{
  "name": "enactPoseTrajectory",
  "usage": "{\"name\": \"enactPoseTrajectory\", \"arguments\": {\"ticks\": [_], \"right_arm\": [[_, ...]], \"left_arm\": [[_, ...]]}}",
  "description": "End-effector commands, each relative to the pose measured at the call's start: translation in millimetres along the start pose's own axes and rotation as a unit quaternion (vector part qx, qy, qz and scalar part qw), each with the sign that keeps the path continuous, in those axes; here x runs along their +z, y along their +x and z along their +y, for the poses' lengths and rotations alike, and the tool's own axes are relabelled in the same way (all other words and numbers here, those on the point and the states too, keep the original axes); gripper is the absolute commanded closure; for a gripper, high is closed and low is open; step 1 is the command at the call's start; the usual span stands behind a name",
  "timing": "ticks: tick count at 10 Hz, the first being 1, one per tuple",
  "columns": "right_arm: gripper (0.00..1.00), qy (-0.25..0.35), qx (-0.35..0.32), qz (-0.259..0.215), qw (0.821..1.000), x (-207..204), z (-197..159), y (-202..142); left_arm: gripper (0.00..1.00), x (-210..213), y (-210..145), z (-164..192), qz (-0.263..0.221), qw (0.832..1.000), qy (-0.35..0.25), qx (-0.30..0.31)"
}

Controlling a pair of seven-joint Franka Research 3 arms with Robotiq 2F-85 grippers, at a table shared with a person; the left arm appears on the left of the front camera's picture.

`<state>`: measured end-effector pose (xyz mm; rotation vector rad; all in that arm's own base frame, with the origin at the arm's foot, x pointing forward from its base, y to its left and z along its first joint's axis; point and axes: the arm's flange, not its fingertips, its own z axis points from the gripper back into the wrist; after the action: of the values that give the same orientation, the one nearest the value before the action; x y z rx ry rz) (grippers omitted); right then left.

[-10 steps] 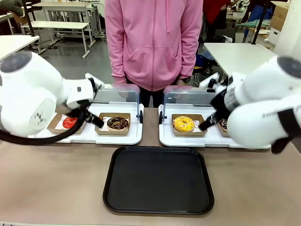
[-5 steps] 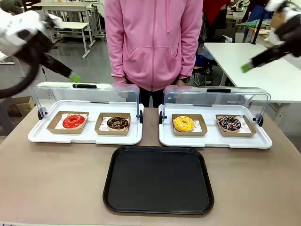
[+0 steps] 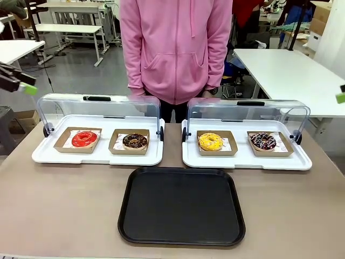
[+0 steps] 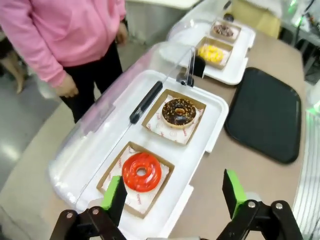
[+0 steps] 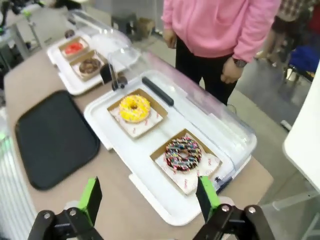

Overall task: Move the first donut from the left to the tray.
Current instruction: Pick up the Paper togo box containing the Donut indicated by the person and place it on the Handle tray.

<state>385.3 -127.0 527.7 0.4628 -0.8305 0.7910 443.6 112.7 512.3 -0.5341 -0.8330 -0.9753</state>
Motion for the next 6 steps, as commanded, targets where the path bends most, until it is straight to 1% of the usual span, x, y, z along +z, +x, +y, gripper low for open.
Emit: {"name": "enactPoseTrajectory", "arguments": {"ticks": [1,2,3,4,5,6], "right_arm": [[0.00,0.020,0.026,-0.034,0.999,-9,-7,-26],[0.00,0.016,0.051,-0.037,0.998,-20,-3,-29],[0.00,0.017,0.060,-0.044,0.997,-18,-4,-36],[0.00,0.025,0.066,-0.047,0.996,-16,-5,-34],[0.00,0.010,0.041,-0.027,0.999,-11,-3,-34],[0.00,0.010,0.041,-0.027,0.999,-11,-3,-34]], "left_arm": [[0.00,8,-31,36,-0.049,0.998,-0.029,-0.004],[0.00,26,-49,35,-0.065,0.998,-0.024,-0.004],[0.00,26,-62,37,-0.071,0.997,-0.022,-0.002],[0.00,28,-61,34,-0.065,0.998,0.014,0.008],[0.00,30,-64,27,-0.064,0.998,-0.014,0.002],[0.00,30,-64,27,-0.064,0.998,-0.014,0.002]]}}
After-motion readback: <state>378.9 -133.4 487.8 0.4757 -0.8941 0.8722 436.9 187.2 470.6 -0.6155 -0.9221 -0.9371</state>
